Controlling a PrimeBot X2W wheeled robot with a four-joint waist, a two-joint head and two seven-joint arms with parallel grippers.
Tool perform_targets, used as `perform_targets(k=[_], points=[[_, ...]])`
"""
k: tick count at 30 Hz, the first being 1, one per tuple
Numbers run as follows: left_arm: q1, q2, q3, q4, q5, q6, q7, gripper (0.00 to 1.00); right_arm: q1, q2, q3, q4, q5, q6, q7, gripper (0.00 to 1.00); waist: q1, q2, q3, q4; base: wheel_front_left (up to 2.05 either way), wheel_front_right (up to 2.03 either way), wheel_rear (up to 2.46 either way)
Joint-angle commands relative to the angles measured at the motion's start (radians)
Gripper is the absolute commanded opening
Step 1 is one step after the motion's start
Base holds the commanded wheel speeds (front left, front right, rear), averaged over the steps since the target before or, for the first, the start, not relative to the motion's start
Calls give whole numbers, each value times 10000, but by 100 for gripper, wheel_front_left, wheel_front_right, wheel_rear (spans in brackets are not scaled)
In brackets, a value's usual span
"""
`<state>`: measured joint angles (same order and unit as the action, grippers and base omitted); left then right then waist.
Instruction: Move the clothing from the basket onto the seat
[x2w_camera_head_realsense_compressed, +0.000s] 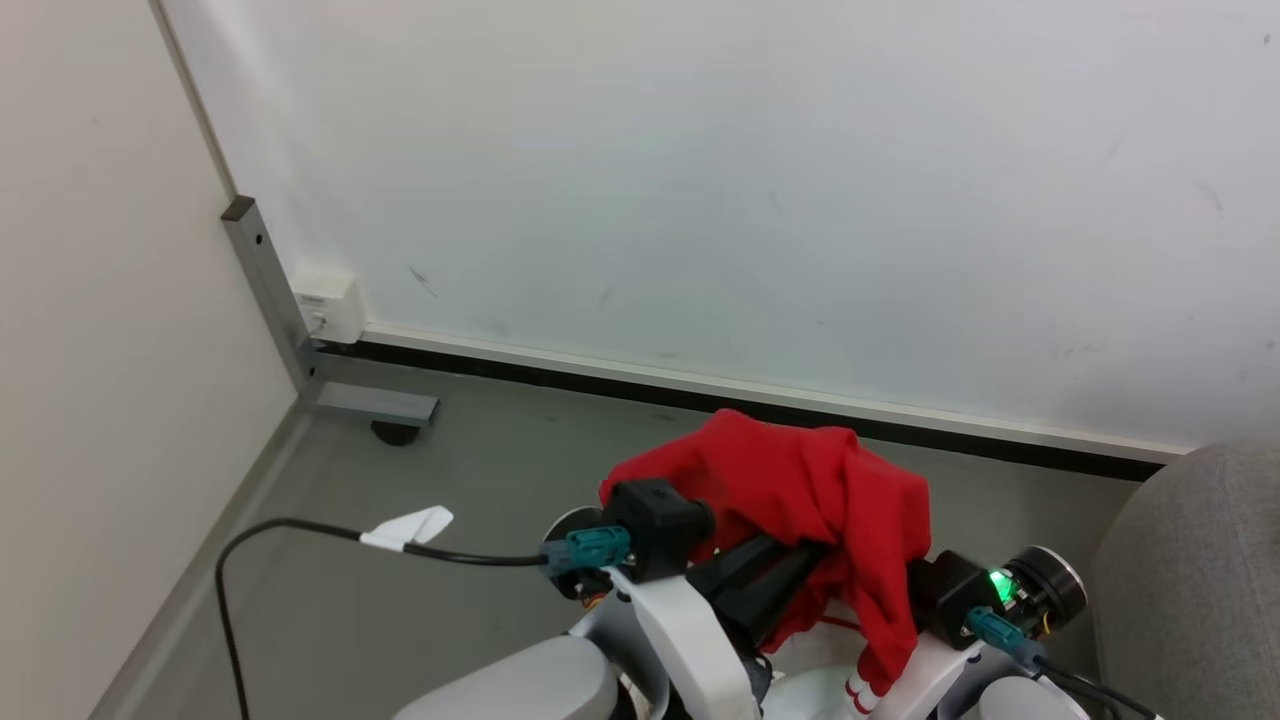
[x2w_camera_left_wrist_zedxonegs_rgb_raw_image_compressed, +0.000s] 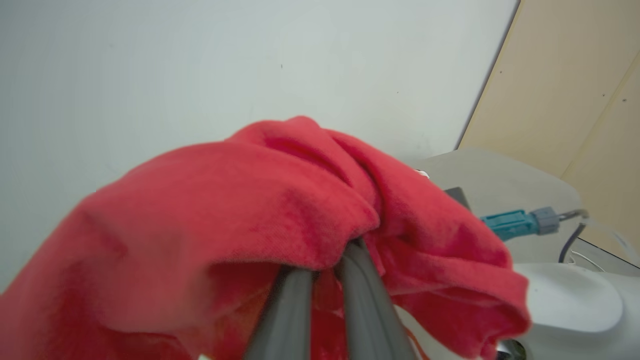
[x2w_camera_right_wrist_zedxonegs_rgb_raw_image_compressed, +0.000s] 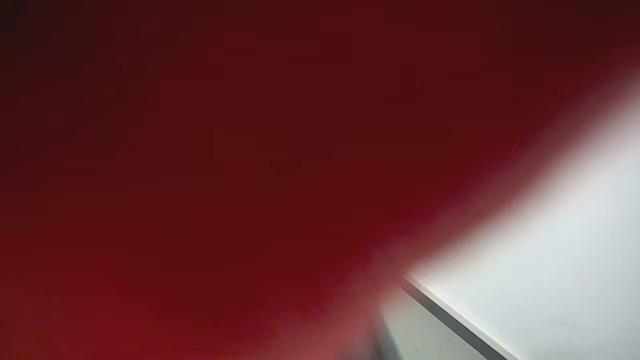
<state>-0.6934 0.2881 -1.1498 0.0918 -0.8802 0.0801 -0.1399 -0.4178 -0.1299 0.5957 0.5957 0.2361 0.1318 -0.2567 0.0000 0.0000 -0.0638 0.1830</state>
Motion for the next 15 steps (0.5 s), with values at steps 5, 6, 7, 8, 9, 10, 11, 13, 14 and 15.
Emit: perform_targets(k=[5,6,7,8,9,10,11,13,14,15], points=[[168,114,140,136,-87,67,-149,0,-99,-206,-59,4,460,-23,-93,0,0,0,41,-65,0,0,0],[187,148,176,164,-129,67,-170,0,-35,-203,-152,-128,547,-23,-93,0,0,0,57,-87,0,0,0],[211,190,216,200,-167,75,-217,0,77,-194,-271,-261,646,-23,-76,0,0,0,70,-113,0,0,0],[232,244,261,242,-182,78,-241,0,195,-188,-376,-410,724,-23,-76,0,0,0,88,-147,0,0,0],[241,290,297,281,-205,94,-271,0,278,-190,-475,-558,792,-23,-76,0,0,0,113,-189,0,0,0],[243,314,318,316,-215,99,-321,0,369,-186,-596,-726,875,-23,-76,0,0,0,132,-223,0,0,0],[242,332,337,351,-225,105,-355,0,457,-157,-694,-885,950,-23,-77,0,0,0,150,-258,0,0,0],[256,365,367,421,-235,113,-395,0,649,-85,-872,-1260,1129,-23,-78,0,0,0,190,-329,0,0,0],[274,377,371,453,-235,116,-414,0,755,-56,-961,-1421,1241,-23,-78,0,0,0,206,-366,0,0,0],[287,386,359,482,-230,116,-401,0,838,-32,-1032,-1571,1327,-23,-79,0,0,0,223,-406,0,0,0]])
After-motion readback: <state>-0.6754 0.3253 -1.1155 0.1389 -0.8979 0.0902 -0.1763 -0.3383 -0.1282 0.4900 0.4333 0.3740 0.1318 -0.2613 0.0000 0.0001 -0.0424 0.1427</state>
